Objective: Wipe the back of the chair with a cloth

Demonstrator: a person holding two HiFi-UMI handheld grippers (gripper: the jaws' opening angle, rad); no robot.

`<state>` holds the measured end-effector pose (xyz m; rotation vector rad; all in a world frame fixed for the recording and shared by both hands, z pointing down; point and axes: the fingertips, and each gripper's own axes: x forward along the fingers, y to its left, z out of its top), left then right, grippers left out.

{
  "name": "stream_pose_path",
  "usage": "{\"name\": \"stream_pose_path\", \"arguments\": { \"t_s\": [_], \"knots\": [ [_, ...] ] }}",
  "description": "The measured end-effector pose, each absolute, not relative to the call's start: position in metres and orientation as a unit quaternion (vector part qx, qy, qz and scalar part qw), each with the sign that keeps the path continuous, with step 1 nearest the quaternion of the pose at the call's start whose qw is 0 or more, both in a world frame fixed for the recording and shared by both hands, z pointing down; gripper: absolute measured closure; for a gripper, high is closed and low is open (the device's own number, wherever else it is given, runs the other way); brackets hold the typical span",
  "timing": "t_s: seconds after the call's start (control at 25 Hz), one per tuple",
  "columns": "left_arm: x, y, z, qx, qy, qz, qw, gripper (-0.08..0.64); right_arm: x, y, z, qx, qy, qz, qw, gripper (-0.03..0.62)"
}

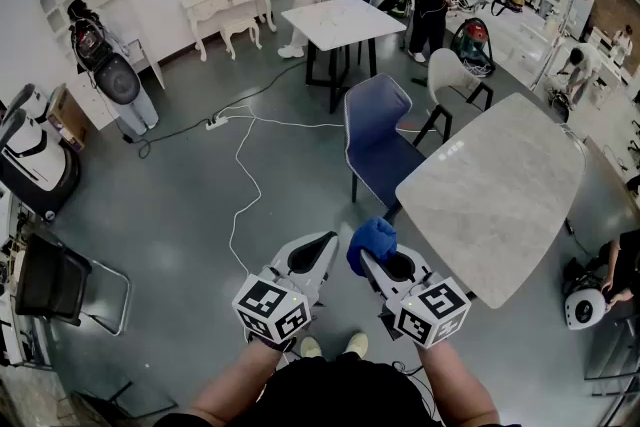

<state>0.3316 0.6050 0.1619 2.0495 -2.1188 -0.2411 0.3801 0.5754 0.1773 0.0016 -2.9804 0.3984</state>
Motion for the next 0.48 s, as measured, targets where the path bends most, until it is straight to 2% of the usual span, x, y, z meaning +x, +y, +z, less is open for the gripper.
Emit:
{"name": "stream_pose_path", "arguments": {
  "t_s": [0.48],
  "knots": [
    [0.340,0.591,0.169,0.693,-0.709,-0.083,0.102,0.552,0.387,0.567,0.179,-0.002,-0.990,0.119,0.078,0.514]
  ]
}}
